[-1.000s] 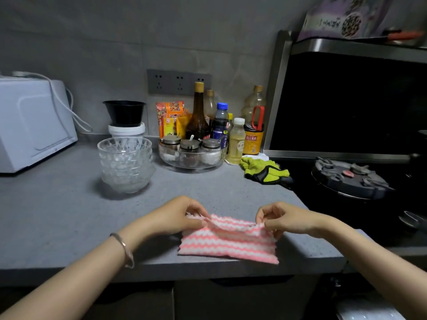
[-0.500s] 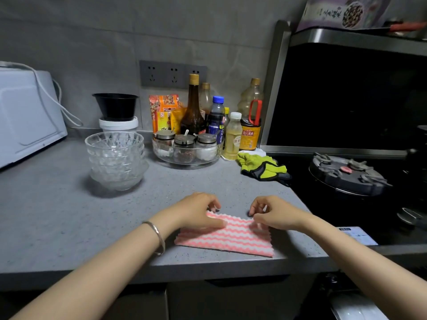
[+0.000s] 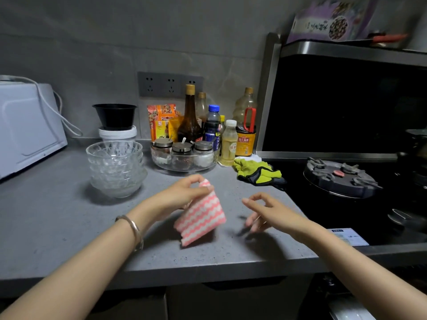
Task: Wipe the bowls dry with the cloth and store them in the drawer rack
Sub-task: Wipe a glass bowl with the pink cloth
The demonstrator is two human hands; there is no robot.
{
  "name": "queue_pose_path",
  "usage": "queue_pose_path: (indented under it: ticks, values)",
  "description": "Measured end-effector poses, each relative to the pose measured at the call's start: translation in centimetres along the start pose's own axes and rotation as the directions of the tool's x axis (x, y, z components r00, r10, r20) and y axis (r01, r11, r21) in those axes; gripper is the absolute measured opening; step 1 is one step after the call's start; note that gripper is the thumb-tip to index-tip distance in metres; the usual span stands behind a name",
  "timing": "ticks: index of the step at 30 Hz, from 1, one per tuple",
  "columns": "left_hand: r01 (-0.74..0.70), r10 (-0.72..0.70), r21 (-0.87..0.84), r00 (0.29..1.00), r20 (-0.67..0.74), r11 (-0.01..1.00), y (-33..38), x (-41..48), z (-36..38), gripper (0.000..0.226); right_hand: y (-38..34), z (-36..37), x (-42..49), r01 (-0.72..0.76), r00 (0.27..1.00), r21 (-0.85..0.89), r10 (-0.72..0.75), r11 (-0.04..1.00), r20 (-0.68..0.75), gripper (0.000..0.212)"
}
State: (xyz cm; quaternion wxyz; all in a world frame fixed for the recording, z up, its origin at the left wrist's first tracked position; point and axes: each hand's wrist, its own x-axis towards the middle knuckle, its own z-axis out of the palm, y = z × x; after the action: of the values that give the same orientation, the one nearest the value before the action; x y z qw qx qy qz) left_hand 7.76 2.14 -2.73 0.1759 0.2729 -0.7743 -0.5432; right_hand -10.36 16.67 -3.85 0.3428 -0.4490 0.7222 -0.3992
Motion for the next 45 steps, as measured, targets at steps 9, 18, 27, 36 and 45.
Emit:
queue_pose_path:
  ticks: [9, 18, 27, 36, 45]
  values:
    - [-0.11, 0.017, -0.277, 0.948, -0.318, 0.955, 1.6, -3.0, -2.0, 0.005, -4.8, 4.9, 1.2, 0.134, 0.99, 0.487, -0.139, 0.863, -0.026, 0.058]
    - [-0.113, 0.128, 0.065, 0.921, -0.367, 0.992, 0.6, -6.7, -6.7, 0.032, -7.8, 6.6, 2.1, 0.454, 0.89, 0.118, -0.444, 0.883, -0.101, 0.017]
    - [-0.134, 0.294, 0.355, 0.845, -0.446, 0.925, 0.1, -8.1, -7.7, 0.013, -9.2, 7.9, 2.4, 0.523, 0.787, -0.381, -0.604, 0.762, -0.128, 0.011]
    - [-0.231, 0.259, 0.119, 0.897, -0.359, 0.966, 0.2, -8.6, -8.8, 0.006, -10.4, 8.5, 2.5, 0.17, 0.903, 0.327, -0.28, 0.929, 0.326, 0.009]
    - [-0.139, 0.15, 0.055, 0.935, -0.321, 0.989, 0.1, -7.6, -10.4, 0.018, -11.0, 13.8, 3.3, -0.235, 0.801, 0.498, -0.123, 0.835, 0.585, 0.033]
